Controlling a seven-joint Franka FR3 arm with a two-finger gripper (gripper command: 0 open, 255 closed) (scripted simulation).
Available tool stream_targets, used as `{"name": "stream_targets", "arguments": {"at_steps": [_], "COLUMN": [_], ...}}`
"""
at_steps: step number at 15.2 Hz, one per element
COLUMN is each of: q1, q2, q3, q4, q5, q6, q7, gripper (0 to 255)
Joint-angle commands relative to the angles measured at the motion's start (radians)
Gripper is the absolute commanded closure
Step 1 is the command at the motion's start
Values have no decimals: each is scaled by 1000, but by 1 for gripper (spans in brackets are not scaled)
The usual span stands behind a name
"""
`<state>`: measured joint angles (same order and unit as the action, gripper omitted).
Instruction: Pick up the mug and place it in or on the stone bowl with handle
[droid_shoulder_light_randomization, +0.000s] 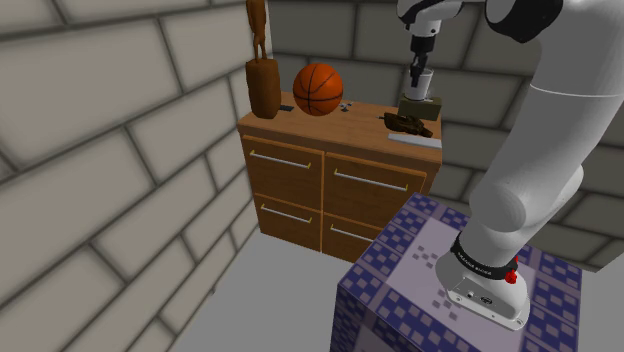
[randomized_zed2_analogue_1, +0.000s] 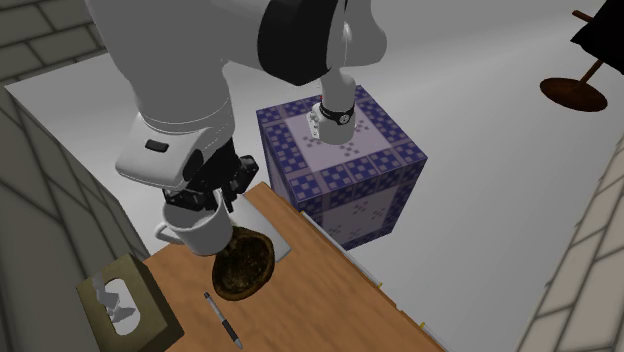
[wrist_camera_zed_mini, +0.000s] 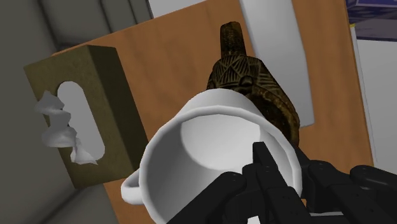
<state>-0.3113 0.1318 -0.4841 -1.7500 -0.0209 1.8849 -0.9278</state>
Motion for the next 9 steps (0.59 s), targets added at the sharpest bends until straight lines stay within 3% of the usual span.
{"name": "stream_targets", "arguments": {"at_steps": [1,9], "q1": [-1,-3], "q2": [4,24], "q3": [0,2], "q4": [-25,-95], "q5": [2,11], "q6": [29,118], "q7": [-1,-2], "gripper": [255,255]}}
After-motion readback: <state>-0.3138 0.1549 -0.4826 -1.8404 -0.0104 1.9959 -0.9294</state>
